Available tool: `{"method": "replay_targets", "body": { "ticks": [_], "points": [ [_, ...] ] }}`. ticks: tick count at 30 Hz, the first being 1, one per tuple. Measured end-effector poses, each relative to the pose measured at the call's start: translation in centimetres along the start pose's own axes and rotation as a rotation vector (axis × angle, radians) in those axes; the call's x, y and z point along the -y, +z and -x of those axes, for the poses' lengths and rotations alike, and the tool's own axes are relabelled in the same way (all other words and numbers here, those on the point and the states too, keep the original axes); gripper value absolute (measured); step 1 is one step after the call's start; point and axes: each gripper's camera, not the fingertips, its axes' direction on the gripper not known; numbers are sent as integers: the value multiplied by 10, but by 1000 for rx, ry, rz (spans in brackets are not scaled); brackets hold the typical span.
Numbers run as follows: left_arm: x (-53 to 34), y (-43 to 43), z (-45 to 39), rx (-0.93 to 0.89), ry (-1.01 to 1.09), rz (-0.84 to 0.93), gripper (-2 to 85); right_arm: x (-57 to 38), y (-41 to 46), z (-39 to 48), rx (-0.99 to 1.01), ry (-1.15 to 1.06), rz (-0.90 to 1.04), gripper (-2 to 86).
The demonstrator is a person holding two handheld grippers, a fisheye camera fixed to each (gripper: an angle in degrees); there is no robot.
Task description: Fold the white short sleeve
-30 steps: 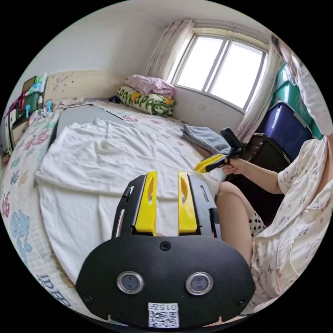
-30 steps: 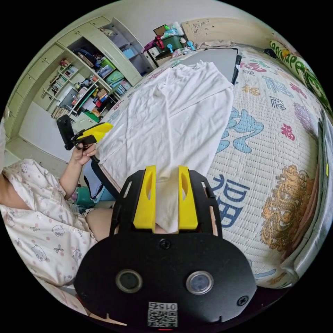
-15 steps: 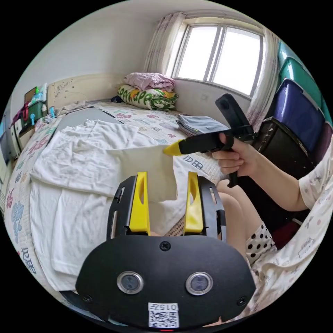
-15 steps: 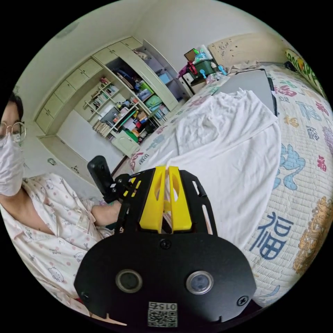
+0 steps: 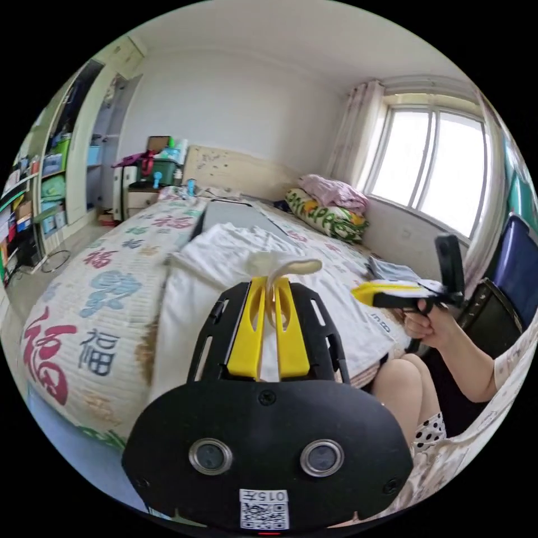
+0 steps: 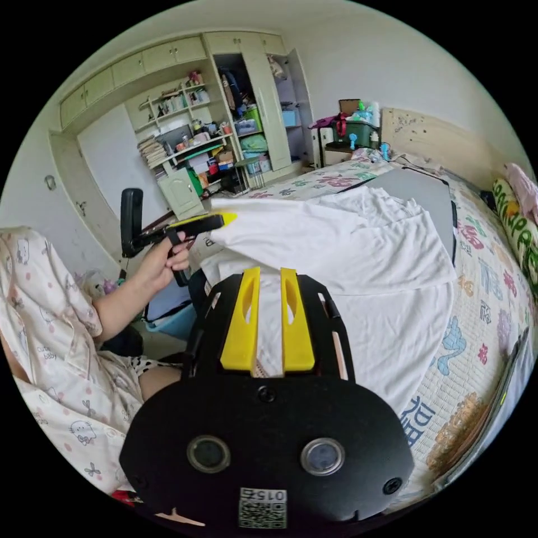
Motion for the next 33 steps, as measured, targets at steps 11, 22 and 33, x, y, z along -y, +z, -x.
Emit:
{"method": "replay_targets", "body": {
  "ticks": [11,22,33],
  "points": [
    [-80,2,73,60,-208,165,3,-90,264,34,75,-305,348,98],
    [-130,39,57,3,-229,209,5,-169,380,39,-143,-407,376,71],
    [-157,64,13,13,-158,197,6,-143,479,91,-225,-420,384,62]
  ]
}}
